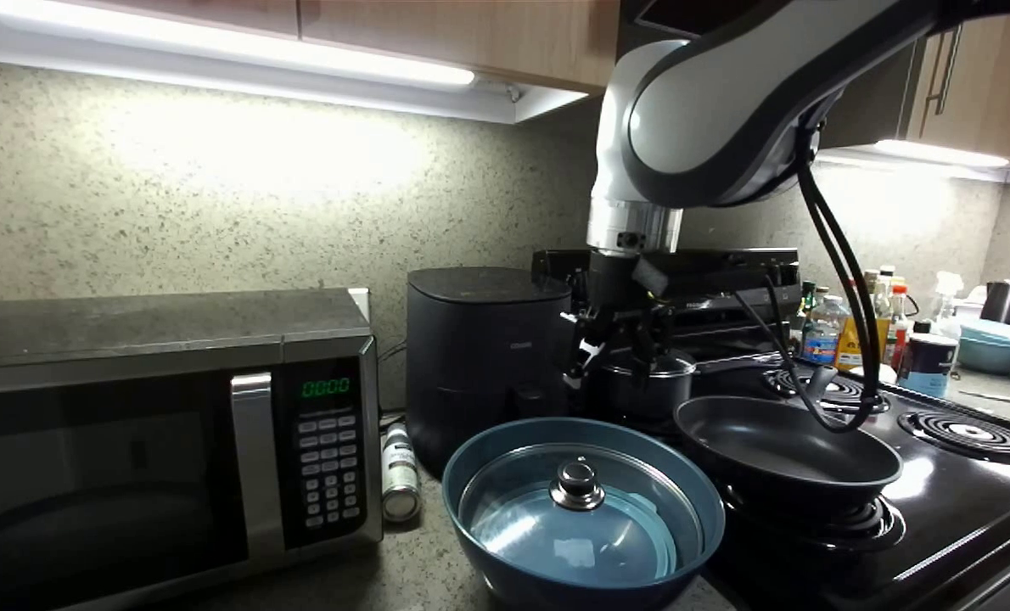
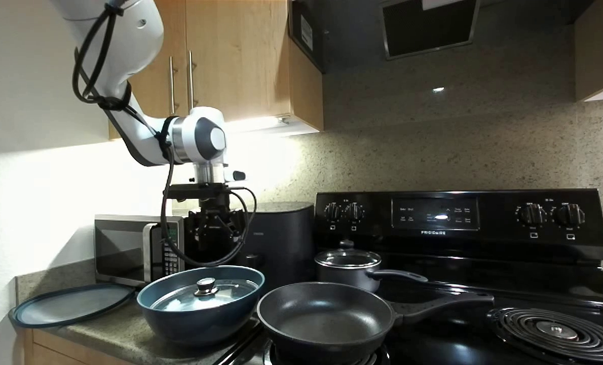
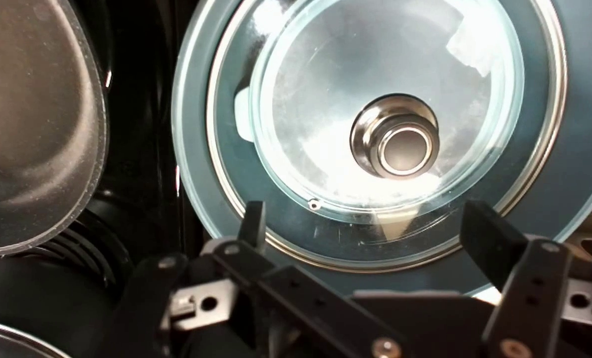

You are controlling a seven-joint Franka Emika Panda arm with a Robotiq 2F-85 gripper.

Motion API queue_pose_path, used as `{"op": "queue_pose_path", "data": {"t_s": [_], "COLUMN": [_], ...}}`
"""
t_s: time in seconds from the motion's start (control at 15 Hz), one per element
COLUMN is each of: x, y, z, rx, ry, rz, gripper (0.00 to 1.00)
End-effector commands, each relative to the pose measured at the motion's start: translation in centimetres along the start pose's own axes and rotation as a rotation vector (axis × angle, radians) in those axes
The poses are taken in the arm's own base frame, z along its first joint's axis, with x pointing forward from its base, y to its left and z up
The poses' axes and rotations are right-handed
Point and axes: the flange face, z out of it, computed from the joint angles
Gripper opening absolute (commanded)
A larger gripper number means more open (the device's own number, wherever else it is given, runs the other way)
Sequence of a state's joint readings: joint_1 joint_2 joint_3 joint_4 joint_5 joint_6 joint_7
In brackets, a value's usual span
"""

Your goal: Put the glass lid on the pan.

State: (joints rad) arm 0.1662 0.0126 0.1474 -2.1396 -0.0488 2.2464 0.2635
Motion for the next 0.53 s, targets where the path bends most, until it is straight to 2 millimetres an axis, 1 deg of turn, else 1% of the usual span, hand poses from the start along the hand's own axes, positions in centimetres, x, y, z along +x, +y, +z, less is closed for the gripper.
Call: {"op": "queue_pose_path", "data": {"t_s": [0.0,0.13,0.47], "x": [0.0,-0.2,-1.1], "y": [-0.5,-1.6,-4.3], "z": [0.2,1.4,4.9], "rx": [-0.006,-0.014,-0.051], "ry": [-0.010,-0.048,-0.193], "rz": [-0.016,-0.030,-0.075], "gripper": [1.00,1.00,1.00]}}
